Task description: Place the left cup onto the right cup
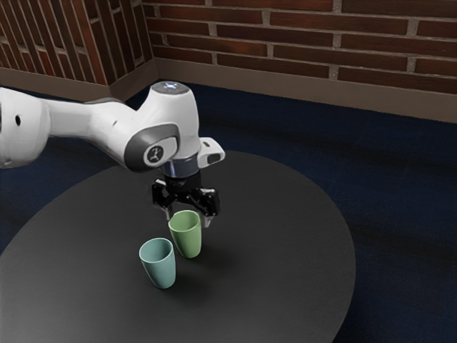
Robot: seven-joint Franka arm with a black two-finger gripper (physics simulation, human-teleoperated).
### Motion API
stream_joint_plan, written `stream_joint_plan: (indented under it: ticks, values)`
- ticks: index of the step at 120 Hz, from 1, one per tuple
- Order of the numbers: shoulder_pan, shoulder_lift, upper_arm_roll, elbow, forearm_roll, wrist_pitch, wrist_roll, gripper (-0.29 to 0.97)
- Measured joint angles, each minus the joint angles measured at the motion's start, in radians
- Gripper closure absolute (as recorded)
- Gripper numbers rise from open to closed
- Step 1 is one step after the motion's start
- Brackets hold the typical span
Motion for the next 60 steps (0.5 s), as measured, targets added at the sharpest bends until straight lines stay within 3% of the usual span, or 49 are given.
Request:
stream_joint_plan:
  ticks: [60]
  values:
    - [0.009,0.08,0.002,0.043,-0.002,0.012,-0.011,0.0]
